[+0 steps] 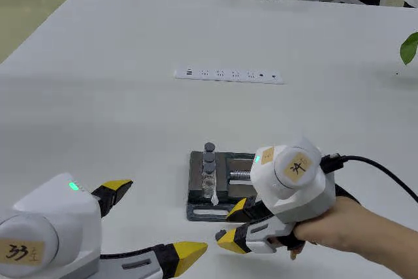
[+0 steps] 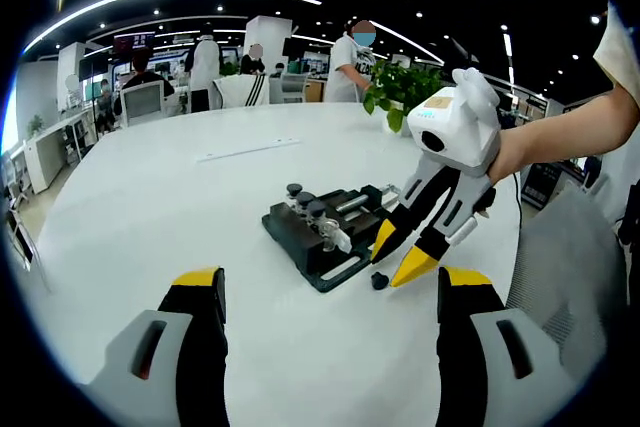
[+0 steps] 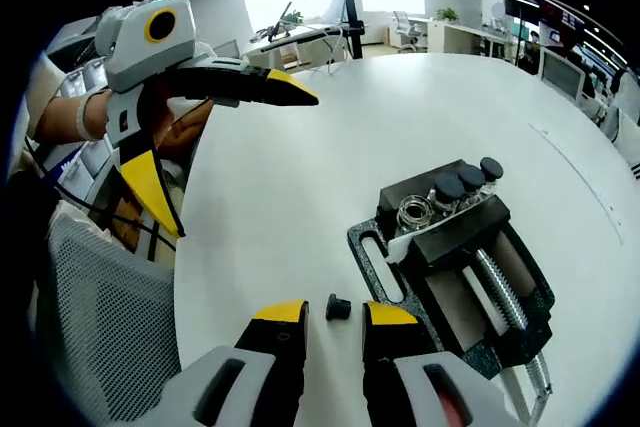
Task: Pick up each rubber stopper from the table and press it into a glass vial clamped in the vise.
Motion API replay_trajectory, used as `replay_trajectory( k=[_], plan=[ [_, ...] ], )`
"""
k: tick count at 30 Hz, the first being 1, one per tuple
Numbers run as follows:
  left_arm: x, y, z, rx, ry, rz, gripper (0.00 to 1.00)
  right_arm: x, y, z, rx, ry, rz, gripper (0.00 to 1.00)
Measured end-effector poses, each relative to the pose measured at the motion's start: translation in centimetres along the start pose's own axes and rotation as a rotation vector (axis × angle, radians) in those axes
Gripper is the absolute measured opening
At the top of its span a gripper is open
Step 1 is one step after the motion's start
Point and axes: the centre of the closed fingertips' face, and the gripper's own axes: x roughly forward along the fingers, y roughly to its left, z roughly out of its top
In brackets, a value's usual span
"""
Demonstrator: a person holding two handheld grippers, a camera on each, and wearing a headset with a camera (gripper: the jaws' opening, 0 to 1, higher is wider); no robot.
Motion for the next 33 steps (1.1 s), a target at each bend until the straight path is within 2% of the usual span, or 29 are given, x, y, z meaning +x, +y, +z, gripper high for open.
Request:
replay_trajectory(
  k=[8, 14, 22, 29, 33],
  plan=[
    [-0.1, 0.0, -0.3, -0.005, 0.005, 0.004, 0.86, 0.6, 0.2, -0.5, 0.053, 0.008, 0.011, 0.13],
    [-0.1, -0.1, -0.5, -0.008, 0.008, 0.002, 0.86, 0.6, 0.2, -0.5, 0.061, 0.013, 0.012, 0.09],
    [-0.1, -0.1, -0.6, -0.008, 0.008, 0.0, 0.86, 0.5, 0.0, -0.4, 0.105, -0.005, 0.007, 0.05],
    [-0.1, -0.1, -0.5, -0.005, 0.001, -0.003, 0.85, 0.2, 0.0, -0.5, 0.201, -0.036, 0.013, 0.04],
    [-0.1, -0.4, -0.3, 0.003, 0.003, -0.018, 0.83, -0.9, 0.0, 0.1, 0.186, -0.059, -0.005, 0.04]
  ],
)
